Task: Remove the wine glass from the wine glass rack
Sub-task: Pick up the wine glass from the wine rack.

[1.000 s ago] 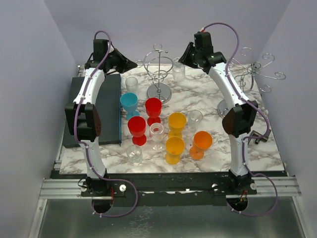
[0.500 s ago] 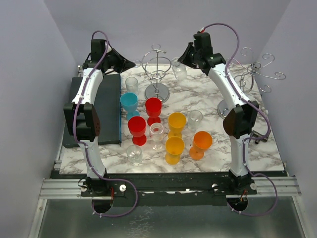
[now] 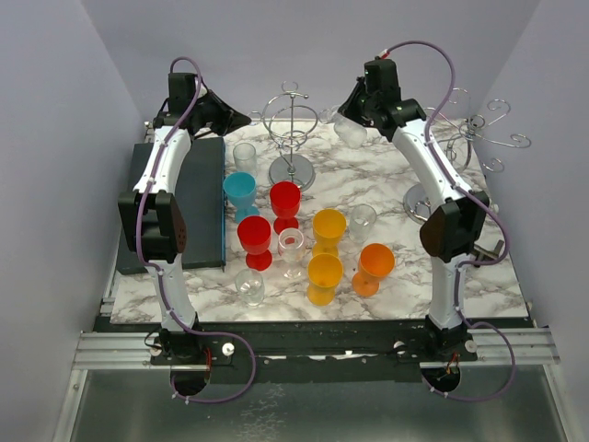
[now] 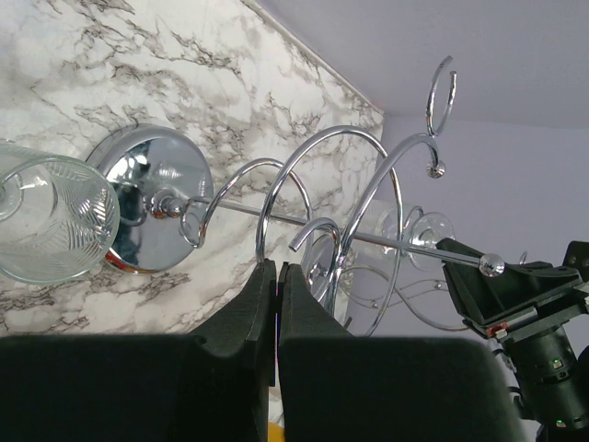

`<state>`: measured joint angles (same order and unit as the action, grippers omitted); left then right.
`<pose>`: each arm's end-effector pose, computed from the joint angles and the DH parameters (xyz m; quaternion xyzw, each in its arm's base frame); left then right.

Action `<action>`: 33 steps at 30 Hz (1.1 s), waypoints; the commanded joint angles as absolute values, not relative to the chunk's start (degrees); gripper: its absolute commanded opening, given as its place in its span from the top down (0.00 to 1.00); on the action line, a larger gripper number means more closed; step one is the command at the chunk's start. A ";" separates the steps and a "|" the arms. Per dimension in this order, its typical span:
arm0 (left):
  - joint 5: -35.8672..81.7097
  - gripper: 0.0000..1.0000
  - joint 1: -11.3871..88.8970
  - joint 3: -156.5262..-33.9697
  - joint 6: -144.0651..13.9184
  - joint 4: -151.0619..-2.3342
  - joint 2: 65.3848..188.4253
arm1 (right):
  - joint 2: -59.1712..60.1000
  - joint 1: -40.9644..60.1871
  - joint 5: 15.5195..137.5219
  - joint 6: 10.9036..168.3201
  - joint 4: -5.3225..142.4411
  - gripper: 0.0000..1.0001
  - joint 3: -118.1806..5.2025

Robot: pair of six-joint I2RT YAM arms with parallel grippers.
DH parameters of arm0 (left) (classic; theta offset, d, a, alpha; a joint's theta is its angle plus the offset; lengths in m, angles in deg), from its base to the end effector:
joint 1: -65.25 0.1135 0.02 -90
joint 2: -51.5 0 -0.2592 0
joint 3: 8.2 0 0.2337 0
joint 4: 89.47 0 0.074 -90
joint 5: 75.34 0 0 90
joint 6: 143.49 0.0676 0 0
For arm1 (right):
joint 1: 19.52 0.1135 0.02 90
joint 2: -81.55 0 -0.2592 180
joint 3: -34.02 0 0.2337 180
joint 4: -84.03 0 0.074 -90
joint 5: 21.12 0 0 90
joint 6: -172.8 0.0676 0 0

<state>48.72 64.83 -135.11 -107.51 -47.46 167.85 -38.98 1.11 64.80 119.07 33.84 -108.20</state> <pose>0.4754 -0.0413 0.3208 -0.2482 0.8090 -0.4410 0.2989 0.4632 0.1692 0.3557 0.1349 0.8484 0.2165 0.4638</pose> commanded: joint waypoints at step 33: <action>45.63 0.37 66.48 -134.37 -106.75 -51.14 157.31 | -27.79 0.83 63.69 121.67 34.61 0.99 -105.81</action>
<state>48.29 66.25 -135.24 -108.47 -50.08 162.02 -32.34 1.11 64.02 120.84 32.97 -106.87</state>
